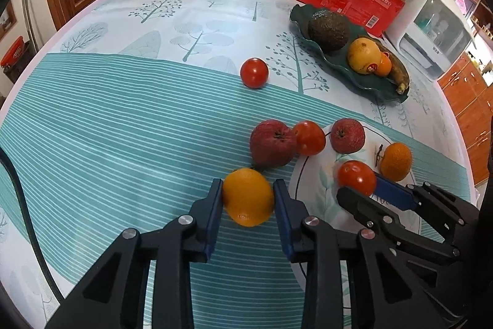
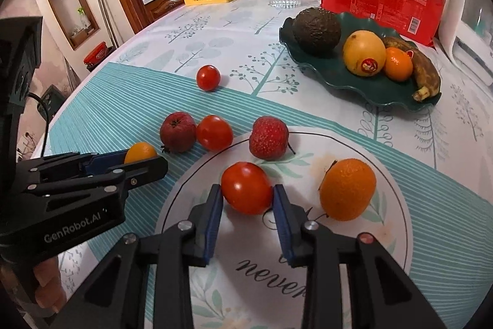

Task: Organize fruits
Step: 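Grasp the small orange with the left gripper while the right gripper grasps a red tomato, then lift the small orange and tomato and carry both to the green plate, then lower the orange and tomato onto the green plate and open both grippers, then move both tools back toward the white plate, then grasp the red apple with the left gripper while the right gripper grasps the large orange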

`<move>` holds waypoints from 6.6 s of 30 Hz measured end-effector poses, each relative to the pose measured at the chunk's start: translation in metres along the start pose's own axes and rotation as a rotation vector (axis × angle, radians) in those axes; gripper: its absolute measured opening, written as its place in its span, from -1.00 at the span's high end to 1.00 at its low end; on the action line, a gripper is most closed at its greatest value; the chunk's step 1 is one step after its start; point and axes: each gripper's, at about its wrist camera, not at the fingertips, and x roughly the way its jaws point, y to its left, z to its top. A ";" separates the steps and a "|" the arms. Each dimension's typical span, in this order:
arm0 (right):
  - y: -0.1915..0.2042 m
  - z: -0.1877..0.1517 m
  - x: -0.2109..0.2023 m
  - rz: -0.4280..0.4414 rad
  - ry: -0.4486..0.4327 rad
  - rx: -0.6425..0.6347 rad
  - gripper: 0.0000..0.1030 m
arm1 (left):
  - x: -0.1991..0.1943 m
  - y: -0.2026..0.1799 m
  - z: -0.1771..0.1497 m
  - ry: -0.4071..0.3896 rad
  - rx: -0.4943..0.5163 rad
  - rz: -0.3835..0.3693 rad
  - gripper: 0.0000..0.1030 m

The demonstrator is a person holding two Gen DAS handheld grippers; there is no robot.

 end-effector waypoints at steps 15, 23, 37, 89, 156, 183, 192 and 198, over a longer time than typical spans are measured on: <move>0.009 -0.020 -0.037 0.077 -0.041 0.076 0.37 | -0.026 -0.005 -0.003 -0.018 0.015 -0.014 0.41; -0.008 0.004 -0.070 0.030 -0.104 0.113 0.37 | -0.053 -0.034 0.035 -0.033 0.086 -0.036 0.41; -0.079 0.109 -0.134 -0.085 -0.192 0.147 0.38 | -0.107 -0.099 0.177 -0.125 0.278 -0.202 0.41; -0.183 0.177 0.039 -0.117 0.055 0.245 0.11 | 0.126 -0.154 0.257 0.114 0.365 -0.111 -0.33; -0.050 0.050 -0.121 -0.221 -0.103 0.170 0.12 | -0.057 -0.053 0.051 -0.015 0.305 0.144 -0.49; -0.063 0.015 -0.038 -0.161 0.036 0.213 0.11 | 0.034 -0.036 0.035 0.124 0.270 0.100 -0.49; -0.067 0.015 -0.026 -0.114 0.051 0.228 0.11 | 0.044 -0.041 0.039 0.138 0.289 0.057 -0.34; -0.062 0.016 -0.020 -0.098 0.060 0.209 0.11 | 0.044 -0.040 0.045 0.141 0.278 0.008 -0.08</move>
